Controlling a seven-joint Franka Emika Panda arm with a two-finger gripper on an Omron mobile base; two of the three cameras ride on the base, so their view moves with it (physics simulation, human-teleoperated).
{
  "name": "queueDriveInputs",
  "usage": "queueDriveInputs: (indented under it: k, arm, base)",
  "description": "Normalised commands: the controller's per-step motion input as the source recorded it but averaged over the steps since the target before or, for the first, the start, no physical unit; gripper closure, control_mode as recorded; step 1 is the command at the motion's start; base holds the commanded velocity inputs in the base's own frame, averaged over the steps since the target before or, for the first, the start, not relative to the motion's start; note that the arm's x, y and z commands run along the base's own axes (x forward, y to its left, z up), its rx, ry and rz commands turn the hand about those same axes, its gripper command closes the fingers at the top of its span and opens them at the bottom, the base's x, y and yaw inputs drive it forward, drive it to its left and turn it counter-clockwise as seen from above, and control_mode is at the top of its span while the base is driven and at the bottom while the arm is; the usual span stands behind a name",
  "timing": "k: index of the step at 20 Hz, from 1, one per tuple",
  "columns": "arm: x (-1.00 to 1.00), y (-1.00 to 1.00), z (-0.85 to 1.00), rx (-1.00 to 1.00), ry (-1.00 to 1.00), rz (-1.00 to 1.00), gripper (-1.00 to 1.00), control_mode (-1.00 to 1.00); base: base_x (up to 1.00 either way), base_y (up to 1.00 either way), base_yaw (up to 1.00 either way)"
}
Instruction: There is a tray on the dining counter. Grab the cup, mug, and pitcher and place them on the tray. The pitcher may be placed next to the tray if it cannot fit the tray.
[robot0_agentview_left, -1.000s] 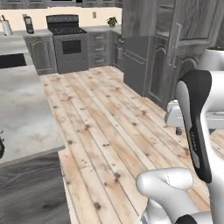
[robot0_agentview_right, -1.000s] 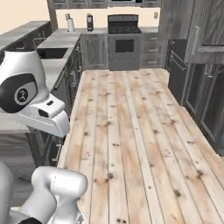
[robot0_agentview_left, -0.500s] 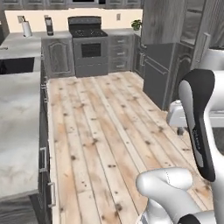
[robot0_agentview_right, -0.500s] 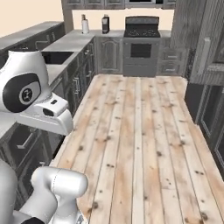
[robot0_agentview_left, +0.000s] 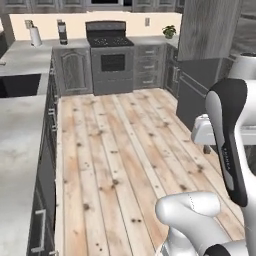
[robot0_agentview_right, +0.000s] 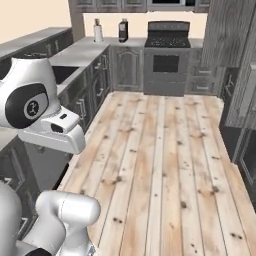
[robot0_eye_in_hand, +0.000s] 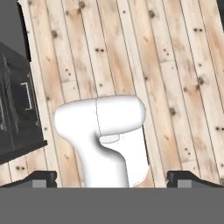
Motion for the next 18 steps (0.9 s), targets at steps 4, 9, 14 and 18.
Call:
queueDriveInputs:
  k: [4,9,14,18]
  arm:
    - [0.0,0.0,0.0,0.0,0.0,0.0,-1.0,1.0]
    - [0.0,0.0,0.0,0.0,0.0,0.0,-1.0,1.0]
    - [0.0,0.0,0.0,0.0,0.0,0.0,-1.0,1.0]
    - [0.0,0.0,0.0,0.0,0.0,0.0,-1.0,1.0]
  base:
    - [1.0,0.0,0.0]
    - [1.0,0.0,-0.23]
    - [0.98,0.0,-0.58]
    - [0.9,0.0,-0.73]
